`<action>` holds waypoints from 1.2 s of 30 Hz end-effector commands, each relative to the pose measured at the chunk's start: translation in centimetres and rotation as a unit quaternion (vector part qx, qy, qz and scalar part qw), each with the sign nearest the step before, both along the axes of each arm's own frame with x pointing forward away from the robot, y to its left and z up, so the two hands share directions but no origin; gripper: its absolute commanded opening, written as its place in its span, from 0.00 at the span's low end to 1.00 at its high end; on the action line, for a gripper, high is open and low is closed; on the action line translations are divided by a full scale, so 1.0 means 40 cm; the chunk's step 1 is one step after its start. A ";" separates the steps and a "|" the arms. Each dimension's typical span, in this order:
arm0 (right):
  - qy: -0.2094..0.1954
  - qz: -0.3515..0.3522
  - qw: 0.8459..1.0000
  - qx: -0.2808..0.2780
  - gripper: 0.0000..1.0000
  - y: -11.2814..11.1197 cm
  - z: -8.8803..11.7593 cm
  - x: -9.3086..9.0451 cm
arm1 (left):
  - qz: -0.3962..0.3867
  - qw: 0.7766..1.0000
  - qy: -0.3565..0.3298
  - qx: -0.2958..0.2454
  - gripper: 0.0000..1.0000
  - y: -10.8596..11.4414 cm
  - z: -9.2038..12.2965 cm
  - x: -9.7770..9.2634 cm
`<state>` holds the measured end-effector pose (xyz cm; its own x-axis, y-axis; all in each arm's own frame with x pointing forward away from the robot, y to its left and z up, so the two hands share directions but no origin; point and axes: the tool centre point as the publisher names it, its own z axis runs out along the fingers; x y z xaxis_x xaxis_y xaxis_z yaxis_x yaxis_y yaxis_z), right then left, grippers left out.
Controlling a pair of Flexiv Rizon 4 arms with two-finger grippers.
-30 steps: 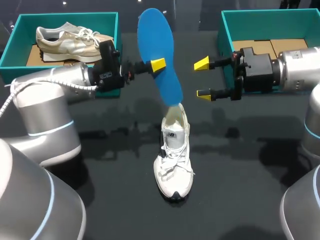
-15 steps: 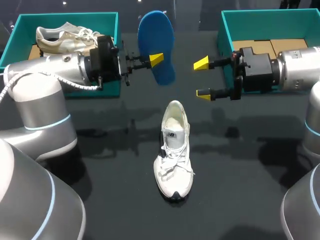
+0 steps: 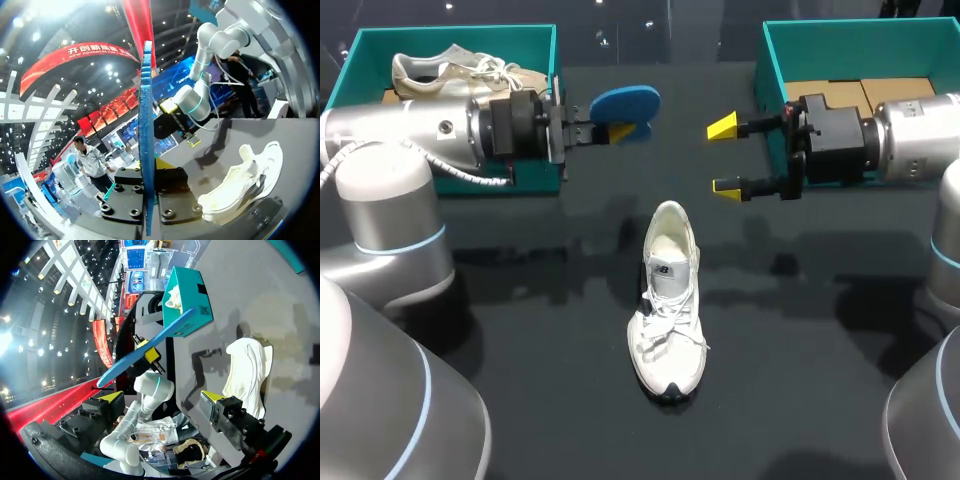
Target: Take the shoe out of the shoebox, open the shoe tongue, remove and reinsert the insole, then place the shoe into the shoebox
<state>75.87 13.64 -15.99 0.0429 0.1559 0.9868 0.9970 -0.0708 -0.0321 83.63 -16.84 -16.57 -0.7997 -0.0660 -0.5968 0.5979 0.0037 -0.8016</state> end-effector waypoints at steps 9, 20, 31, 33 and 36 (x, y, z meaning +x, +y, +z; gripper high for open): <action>0.001 -0.001 1.000 -0.002 1.00 0.003 -0.001 -0.001 | -0.016 0.995 -0.098 0.013 0.00 0.000 -0.003 0.009; 0.001 -0.001 1.000 -0.002 1.00 0.003 -0.001 -0.001 | -0.009 0.962 -0.266 0.063 0.00 -0.013 -0.012 -0.028; -0.004 0.005 1.000 -0.007 1.00 0.004 0.004 0.002 | 0.012 0.914 -0.398 0.072 0.00 -0.038 -0.013 -0.023; -0.015 0.005 1.000 -0.017 1.00 0.007 0.011 0.003 | 0.009 0.911 -0.406 0.073 0.00 -0.049 -0.011 -0.022; -0.027 0.012 0.999 -0.017 1.00 0.017 0.014 0.008 | 0.005 0.906 -0.418 0.073 0.00 -0.064 -0.008 -0.021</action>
